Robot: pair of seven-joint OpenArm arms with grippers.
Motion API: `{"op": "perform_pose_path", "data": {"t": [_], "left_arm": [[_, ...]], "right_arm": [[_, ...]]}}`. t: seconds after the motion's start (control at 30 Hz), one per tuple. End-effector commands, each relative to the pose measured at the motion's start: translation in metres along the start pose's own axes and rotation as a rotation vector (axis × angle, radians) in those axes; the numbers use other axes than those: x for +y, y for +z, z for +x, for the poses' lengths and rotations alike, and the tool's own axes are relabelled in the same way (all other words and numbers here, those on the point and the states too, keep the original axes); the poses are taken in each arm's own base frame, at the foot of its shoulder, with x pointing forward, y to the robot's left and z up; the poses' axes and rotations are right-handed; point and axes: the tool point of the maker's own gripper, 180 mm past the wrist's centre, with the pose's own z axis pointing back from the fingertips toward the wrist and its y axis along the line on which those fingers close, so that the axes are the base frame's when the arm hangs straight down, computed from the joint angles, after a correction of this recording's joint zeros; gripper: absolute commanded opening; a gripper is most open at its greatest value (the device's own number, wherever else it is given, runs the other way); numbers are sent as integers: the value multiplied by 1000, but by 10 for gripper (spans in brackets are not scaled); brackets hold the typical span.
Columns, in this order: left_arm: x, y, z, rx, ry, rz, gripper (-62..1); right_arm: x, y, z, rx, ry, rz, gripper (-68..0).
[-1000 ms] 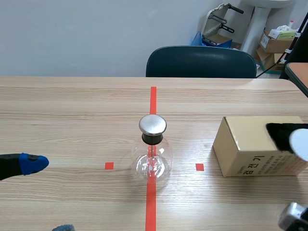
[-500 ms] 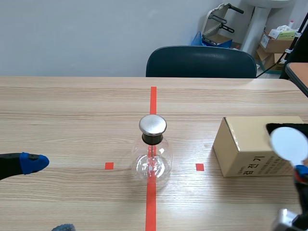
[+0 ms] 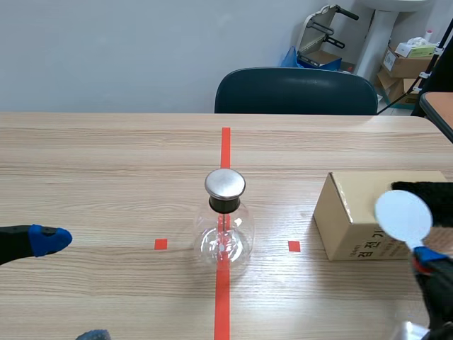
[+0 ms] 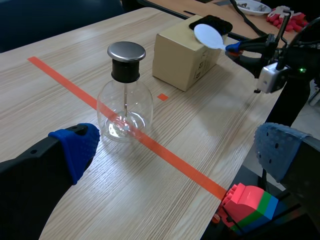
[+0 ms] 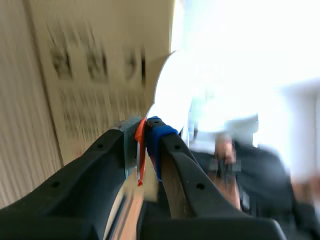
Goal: Do the electroscope experiment
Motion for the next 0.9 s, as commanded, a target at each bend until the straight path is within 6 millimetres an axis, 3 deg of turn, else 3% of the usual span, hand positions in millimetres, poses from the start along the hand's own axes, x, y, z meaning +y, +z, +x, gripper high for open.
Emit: {"op": "perform_pose_path", "data": {"t": [0.0, 0.07, 0.13, 0.2, 0.33, 0.4, 0.53, 0.6, 0.67, 0.8, 0.87], "left_arm": [[-3, -3, 9, -36, 5, -9, 14], [-3, -3, 9, -36, 5, -9, 14], [-3, -3, 9, -36, 5, -9, 14], [-3, -3, 9, -36, 5, -9, 14], [-3, -3, 9, -36, 5, -9, 14], [-3, -3, 9, -36, 5, -9, 14], [-3, -3, 9, -36, 5, -9, 14], [-3, -3, 9, -36, 5, -9, 14], [-3, -3, 9, -36, 5, -9, 14], [-3, -3, 9, -36, 5, -9, 14], [-3, -3, 9, -36, 5, -9, 14]], "right_arm": [[-13, 2, -28, 137, 26, -55, -666], [-13, 10, -61, 330, 18, -57, -666], [-14, 16, -76, 413, 20, -57, -666], [-13, 11, -66, 352, 34, -49, -666], [-12, 1, -18, 78, 41, -45, -666], [-12, 1, -17, 75, 36, -49, -666], [-13, 11, -65, 356, 23, -55, -666], [-13, 15, -74, 403, 27, -53, -666], [-12, 10, -63, 338, 35, -47, -666], [-11, 0, -20, 100, 35, -44, -666], [-11, 0, -18, 94, 33, -46, -666]]}}
